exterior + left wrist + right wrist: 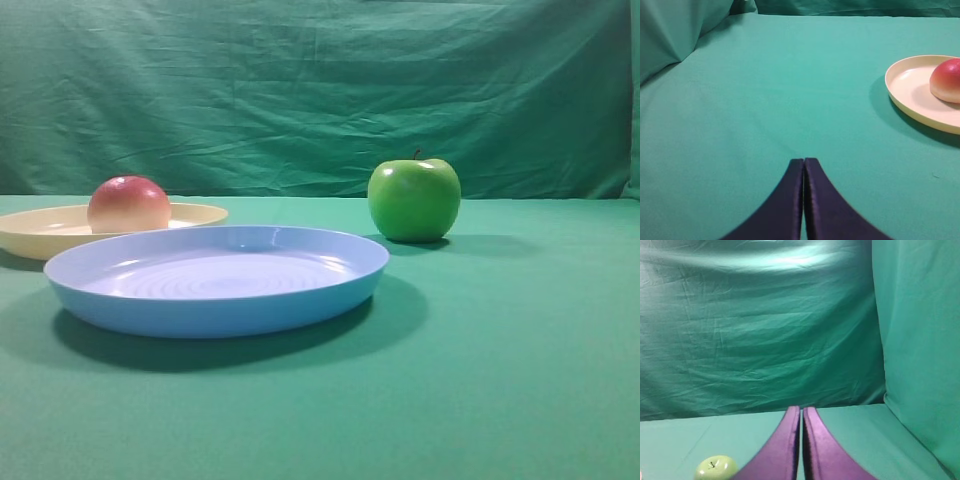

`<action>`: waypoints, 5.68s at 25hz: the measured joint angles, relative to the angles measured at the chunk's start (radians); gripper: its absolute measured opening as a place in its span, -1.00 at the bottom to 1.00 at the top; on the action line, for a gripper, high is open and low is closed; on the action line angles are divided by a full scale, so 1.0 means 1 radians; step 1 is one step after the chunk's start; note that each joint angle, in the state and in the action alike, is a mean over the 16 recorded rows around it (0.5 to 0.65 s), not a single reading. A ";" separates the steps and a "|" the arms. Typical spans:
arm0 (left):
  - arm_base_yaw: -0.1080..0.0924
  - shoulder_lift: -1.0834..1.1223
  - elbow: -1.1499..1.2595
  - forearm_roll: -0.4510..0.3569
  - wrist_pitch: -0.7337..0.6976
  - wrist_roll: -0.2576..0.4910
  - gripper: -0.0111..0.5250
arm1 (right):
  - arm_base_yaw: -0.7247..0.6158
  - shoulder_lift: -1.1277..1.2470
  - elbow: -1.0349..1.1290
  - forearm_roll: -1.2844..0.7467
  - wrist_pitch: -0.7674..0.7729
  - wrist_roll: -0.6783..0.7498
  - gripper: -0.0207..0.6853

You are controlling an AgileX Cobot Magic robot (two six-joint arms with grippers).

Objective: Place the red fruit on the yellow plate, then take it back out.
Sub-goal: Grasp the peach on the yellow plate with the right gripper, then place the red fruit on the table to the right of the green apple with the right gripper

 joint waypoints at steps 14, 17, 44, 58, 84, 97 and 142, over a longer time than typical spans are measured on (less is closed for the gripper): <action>0.000 0.000 0.000 0.000 0.000 0.000 -0.96 | 0.019 0.263 -0.250 0.019 0.303 -0.125 -0.94; 0.000 0.000 0.000 0.000 0.000 0.000 -0.96 | 0.051 0.389 -0.348 0.020 0.390 -0.169 -0.94; 0.000 0.000 0.000 0.000 0.000 0.000 -0.96 | 0.582 1.716 -1.196 0.042 0.422 -0.353 -0.83; 0.000 0.000 0.000 0.000 0.000 0.000 -0.96 | 0.666 2.174 -1.622 0.337 0.368 -0.640 0.56; 0.000 0.000 0.000 -0.001 0.000 -0.002 -0.76 | 0.705 2.442 -1.706 0.421 0.161 -0.717 0.16; 0.000 0.000 0.000 -0.001 0.000 -0.002 -0.96 | 0.642 2.283 -1.711 0.386 0.371 -0.634 -0.40; 0.000 0.000 0.000 -0.001 0.000 -0.002 -0.96 | 0.370 1.421 -0.299 -0.144 -0.042 0.005 -0.34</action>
